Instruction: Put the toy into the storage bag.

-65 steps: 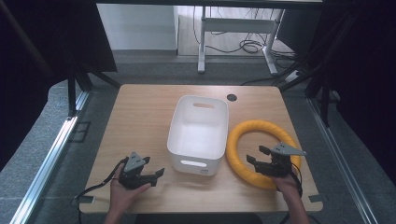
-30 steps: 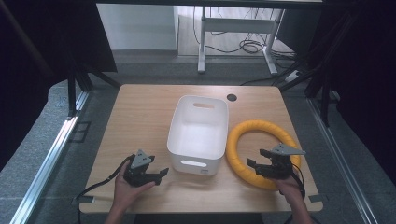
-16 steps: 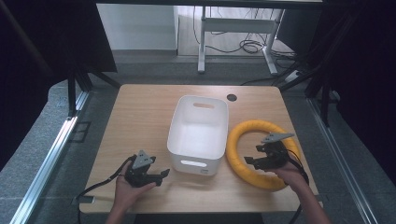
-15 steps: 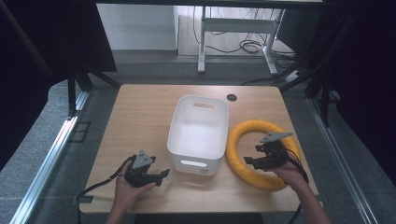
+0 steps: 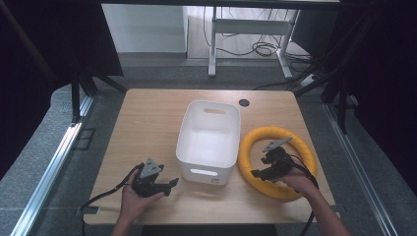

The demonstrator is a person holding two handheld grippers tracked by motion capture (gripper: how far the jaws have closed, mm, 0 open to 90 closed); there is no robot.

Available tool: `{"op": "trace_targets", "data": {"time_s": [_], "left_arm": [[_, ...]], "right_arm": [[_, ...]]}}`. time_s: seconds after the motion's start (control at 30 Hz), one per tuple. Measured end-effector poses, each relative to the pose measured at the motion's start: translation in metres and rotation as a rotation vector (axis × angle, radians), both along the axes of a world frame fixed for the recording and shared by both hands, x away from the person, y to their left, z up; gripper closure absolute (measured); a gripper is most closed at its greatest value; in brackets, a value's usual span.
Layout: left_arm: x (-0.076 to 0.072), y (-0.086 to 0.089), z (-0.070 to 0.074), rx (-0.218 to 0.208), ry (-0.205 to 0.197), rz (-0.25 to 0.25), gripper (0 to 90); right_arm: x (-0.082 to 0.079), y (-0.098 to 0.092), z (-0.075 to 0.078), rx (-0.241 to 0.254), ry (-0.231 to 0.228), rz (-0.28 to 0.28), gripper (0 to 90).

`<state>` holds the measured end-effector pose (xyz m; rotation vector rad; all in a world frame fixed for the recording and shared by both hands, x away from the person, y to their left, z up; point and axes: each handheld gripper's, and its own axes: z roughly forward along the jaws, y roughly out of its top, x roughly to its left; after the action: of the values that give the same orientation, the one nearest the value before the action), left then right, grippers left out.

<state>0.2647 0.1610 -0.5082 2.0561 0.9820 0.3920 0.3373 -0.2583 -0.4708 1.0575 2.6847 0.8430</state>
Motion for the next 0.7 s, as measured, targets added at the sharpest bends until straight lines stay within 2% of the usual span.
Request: {"op": "trace_targets", "data": {"time_s": [0.13,0.17,0.3,0.37,0.53,0.57,0.7], "left_arm": [[0.000,0.000,0.000,-0.003,0.001,-0.002,25.6],[0.000,0.000,0.000,-0.007,0.001,-0.002,25.6],[0.000,0.000,0.000,-0.004,0.001,-0.002,25.6],[0.000,0.000,0.000,-0.005,0.002,-0.002,25.6],[0.000,0.000,0.000,-0.007,0.001,-0.002,25.6],[0.000,0.000,0.000,-0.005,0.001,-0.002,25.6],[0.000,0.000,0.000,-0.006,0.001,-0.002,25.5]], "right_arm": [[-0.001,0.003,-0.004,-0.022,0.025,0.007,31.1],[-0.001,0.006,-0.007,-0.041,0.050,0.018,31.8],[-0.001,0.012,-0.013,-0.095,0.077,0.042,32.1],[-0.001,0.014,-0.015,-0.106,0.093,0.049,32.6],[-0.001,0.018,-0.019,-0.144,0.116,0.073,33.6],[-0.001,0.020,-0.021,-0.169,0.121,0.086,34.2],[-0.002,0.021,-0.025,-0.188,0.134,0.096,36.0]]}}
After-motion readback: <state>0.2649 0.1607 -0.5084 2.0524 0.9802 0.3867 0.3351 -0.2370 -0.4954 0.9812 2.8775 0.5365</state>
